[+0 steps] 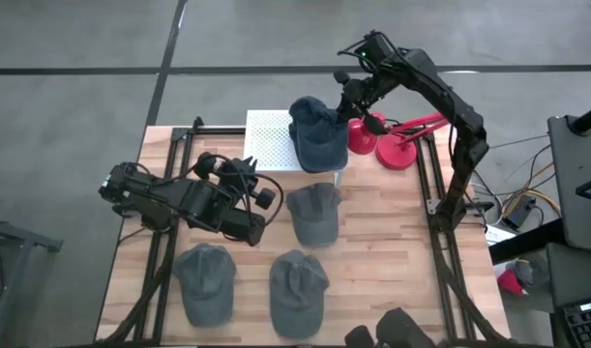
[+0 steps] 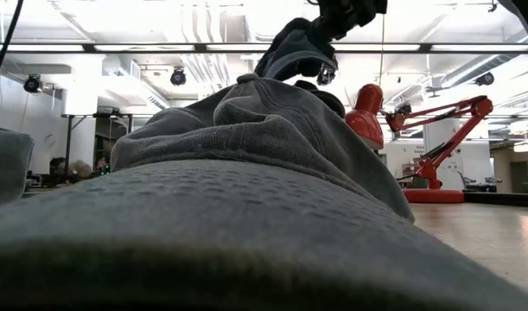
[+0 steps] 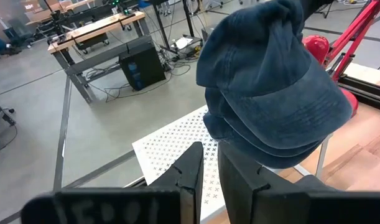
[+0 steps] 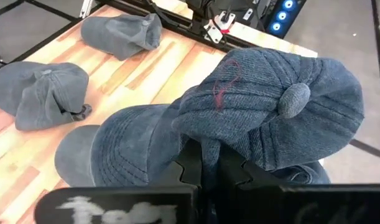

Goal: Pick & Place hat
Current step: Stack the gray cap on the top of the other gray cap on the shelf

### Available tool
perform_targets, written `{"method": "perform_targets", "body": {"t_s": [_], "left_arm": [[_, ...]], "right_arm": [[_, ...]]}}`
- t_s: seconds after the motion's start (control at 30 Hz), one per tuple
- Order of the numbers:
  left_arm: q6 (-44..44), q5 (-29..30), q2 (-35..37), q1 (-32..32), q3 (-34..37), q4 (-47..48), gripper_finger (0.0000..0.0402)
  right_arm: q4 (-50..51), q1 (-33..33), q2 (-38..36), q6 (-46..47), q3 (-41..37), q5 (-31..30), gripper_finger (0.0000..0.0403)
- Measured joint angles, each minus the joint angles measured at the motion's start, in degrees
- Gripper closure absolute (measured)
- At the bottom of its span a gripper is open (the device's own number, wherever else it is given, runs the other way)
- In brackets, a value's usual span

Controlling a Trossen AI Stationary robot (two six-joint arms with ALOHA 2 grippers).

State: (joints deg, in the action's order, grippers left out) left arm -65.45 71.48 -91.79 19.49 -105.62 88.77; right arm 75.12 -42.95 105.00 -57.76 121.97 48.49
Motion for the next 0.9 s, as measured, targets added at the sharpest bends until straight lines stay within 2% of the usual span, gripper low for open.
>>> {"method": "perform_targets", "body": {"t_s": [0.5, 0.7, 0.9], "left_arm": [[0.2, 0.0, 0.0, 0.0, 0.0, 0.0, 0.0349], [0.3, 0.0, 0.0, 0.0, 0.0, 0.1, 0.0349], [0.3, 0.0, 0.0, 0.0, 0.0, 0.1, 0.0349]], "right_arm": [[2.7, -1.0, 3.2, -0.8, -0.6, -0.6, 0.0385], [2.5, -1.0, 3.7, 0.6, -0.6, -6.1, 0.0369], [2.1, -1.0, 3.5, 1.1, -0.6, -7.5, 0.0346]]}}
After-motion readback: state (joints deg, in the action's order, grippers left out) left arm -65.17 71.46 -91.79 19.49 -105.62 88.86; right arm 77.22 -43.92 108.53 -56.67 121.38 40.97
